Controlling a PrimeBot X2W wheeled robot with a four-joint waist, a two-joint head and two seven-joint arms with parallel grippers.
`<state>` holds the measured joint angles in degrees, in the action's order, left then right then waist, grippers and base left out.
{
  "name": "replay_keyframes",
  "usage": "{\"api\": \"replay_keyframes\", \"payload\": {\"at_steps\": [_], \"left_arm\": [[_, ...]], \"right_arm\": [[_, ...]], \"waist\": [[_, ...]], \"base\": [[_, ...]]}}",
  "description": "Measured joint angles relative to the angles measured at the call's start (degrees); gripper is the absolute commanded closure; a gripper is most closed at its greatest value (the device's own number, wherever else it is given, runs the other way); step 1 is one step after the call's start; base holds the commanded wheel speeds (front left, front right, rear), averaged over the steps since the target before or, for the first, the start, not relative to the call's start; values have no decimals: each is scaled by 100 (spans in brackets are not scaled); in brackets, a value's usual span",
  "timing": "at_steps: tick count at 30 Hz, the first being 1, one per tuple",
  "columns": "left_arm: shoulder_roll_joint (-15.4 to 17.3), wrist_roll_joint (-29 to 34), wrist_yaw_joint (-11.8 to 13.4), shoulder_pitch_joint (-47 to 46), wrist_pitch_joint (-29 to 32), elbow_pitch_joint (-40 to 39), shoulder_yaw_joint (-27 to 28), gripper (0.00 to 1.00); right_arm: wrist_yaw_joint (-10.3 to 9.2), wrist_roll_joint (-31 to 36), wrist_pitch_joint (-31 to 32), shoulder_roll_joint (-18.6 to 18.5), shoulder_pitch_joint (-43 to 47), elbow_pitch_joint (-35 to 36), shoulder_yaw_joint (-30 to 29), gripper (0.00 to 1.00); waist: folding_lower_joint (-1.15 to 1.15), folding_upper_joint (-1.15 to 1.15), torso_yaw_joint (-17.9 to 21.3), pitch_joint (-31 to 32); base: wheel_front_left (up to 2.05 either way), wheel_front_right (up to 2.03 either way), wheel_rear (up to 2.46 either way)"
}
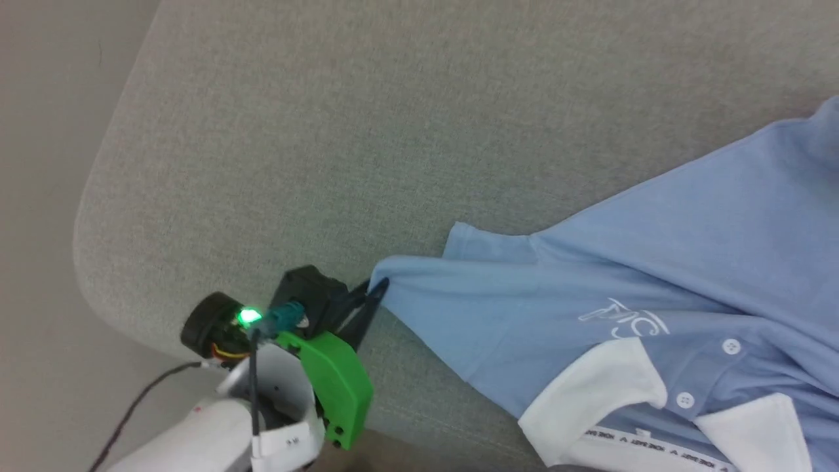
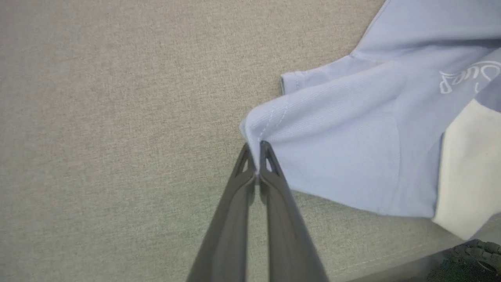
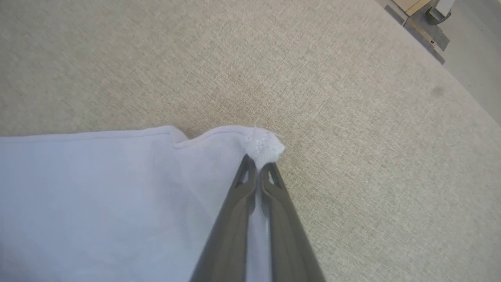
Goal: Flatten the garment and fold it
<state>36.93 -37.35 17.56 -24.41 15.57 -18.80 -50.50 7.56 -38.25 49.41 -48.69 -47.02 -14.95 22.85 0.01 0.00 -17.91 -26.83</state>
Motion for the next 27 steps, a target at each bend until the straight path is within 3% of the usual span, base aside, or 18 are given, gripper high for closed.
{"api": "replay_keyframes", "payload": {"at_steps": [15,27], "left_arm": [[818,-314,-67,-748,63,-346,1082,100],[1279,-506,-183,-1929,-60,-635,2239,100]], "right_arm": [[0,-1151,-1942,-508,-521,589,709,100],[0,-1544,-2830,-667,-901,1203,502,100]], "waist": [[-1,0,705,1233],[-1,0,1438,1936]], "base": [[0,0,0],[0,0,0]]}}
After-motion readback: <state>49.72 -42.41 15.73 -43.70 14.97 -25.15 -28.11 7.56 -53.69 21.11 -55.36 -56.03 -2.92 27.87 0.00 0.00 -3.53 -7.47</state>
